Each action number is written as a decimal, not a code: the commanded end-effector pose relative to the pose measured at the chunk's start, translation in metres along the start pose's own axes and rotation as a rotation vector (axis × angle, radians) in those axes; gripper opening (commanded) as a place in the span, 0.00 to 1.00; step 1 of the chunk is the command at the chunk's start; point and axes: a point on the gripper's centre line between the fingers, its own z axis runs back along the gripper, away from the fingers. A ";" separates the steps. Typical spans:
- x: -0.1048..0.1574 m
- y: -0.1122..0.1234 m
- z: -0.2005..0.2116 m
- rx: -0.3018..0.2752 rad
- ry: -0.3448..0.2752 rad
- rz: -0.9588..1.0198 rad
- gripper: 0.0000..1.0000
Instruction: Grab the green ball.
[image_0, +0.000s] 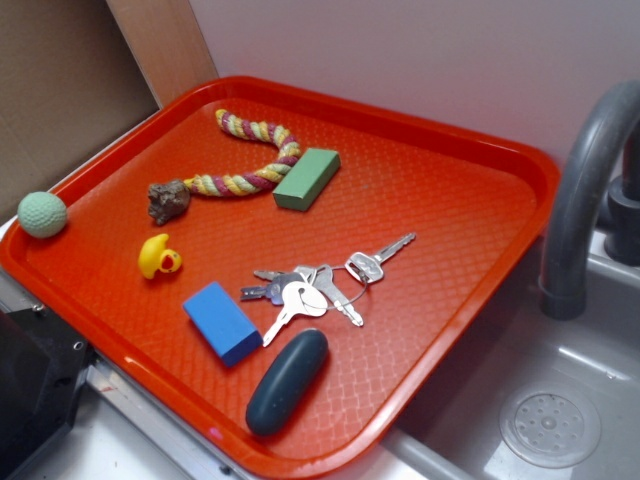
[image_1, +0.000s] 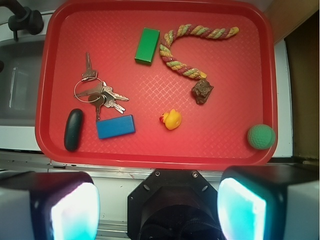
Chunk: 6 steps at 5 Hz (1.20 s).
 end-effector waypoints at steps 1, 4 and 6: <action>0.000 0.000 0.000 0.000 0.000 0.000 1.00; 0.054 0.069 -0.153 0.248 0.103 -0.384 1.00; 0.027 0.136 -0.211 0.323 0.239 -0.360 1.00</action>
